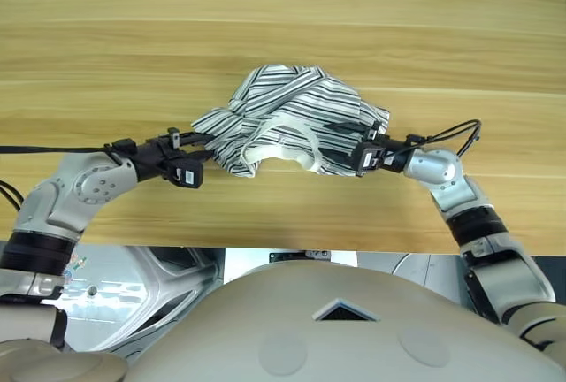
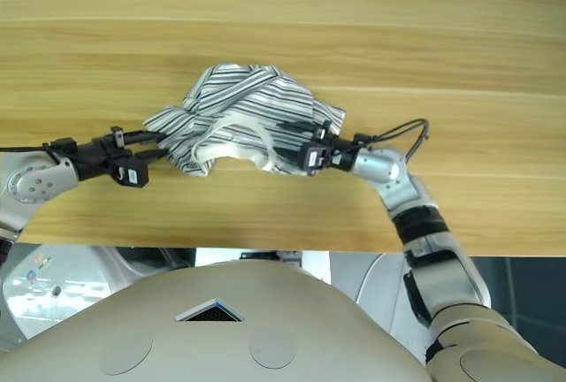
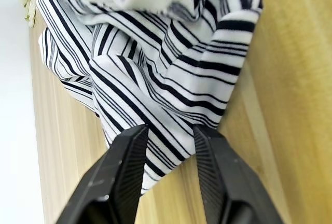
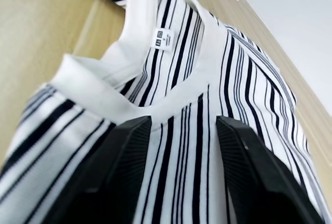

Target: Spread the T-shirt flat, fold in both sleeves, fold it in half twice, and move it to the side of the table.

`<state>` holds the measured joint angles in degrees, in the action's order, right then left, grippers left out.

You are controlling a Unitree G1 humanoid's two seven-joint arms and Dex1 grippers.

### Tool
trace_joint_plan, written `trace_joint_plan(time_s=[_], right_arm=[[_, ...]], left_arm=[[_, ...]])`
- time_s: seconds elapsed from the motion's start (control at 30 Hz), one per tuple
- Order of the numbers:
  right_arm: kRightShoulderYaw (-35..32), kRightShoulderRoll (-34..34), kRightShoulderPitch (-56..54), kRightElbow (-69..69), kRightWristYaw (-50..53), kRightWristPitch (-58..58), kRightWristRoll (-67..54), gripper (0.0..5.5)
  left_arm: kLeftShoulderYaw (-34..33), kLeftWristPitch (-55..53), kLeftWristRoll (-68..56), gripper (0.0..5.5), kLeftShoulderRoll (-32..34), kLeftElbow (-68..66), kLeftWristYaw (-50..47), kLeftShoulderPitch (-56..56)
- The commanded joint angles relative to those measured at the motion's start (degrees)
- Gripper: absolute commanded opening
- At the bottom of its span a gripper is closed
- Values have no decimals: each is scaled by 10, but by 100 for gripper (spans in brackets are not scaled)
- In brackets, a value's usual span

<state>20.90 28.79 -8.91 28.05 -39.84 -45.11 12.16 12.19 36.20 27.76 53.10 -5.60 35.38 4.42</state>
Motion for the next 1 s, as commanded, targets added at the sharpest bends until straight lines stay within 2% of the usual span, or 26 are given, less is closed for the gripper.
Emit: trace_joint_plan(time_s=[0.03,0.27,0.4,0.6,0.67,0.83,1.0], right_arm=[[13,48,-7,34,-26,0,32,232],[18,77,17,-31,-55,-5,-17,232],[18,76,24,-58,-71,-2,-47,232],[11,71,32,-91,-83,19,-73,232],[9,67,29,-87,-84,39,-74,236],[-2,53,13,-81,-77,71,-81,320],[-19,53,13,-107,-86,87,-113,418]], left_arm=[[22,-5,32,163,10,-56,4,-9],[57,9,66,163,0,-162,-36,-66],[72,19,69,163,-9,-179,-56,-80],[76,41,-10,163,-22,-146,-35,-70],[72,39,-66,192,-23,-135,-10,-69],[62,35,-87,266,-22,-180,7,-100],[46,21,-13,345,2,-252,-68,-145]])
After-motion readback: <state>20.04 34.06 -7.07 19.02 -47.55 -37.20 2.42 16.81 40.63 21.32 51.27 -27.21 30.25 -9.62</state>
